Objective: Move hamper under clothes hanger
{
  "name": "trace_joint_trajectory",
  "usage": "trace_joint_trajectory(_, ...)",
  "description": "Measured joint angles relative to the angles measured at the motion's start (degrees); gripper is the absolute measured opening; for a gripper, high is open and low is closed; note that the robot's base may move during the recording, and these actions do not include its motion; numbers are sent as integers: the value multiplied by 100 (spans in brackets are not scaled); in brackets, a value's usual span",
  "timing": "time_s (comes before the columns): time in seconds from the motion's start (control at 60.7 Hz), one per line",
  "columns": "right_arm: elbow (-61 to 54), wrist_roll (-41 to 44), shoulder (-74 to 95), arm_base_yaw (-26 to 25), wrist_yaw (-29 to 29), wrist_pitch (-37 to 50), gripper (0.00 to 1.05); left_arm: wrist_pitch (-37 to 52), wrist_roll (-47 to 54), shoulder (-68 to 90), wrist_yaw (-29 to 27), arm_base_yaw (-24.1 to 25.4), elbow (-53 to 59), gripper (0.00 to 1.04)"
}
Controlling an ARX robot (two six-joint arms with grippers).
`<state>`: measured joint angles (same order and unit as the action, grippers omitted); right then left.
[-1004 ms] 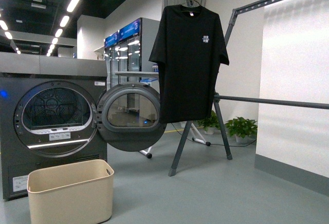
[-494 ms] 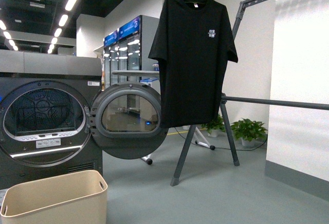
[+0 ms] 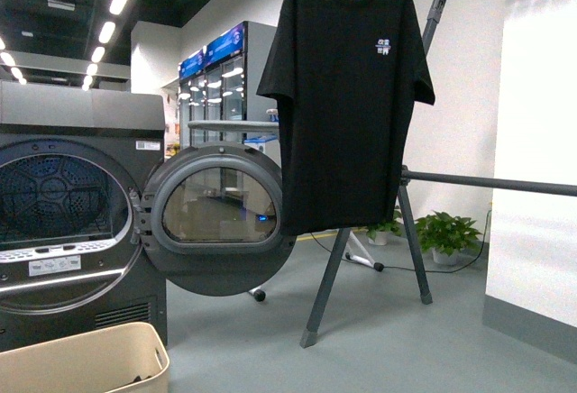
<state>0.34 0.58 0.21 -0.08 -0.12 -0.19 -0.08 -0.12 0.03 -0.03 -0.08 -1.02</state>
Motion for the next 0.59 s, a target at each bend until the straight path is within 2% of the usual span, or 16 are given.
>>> trace_joint_trajectory(0.593,0,-2,0,0,7,2,97,0,0,0,2,0,0,98)
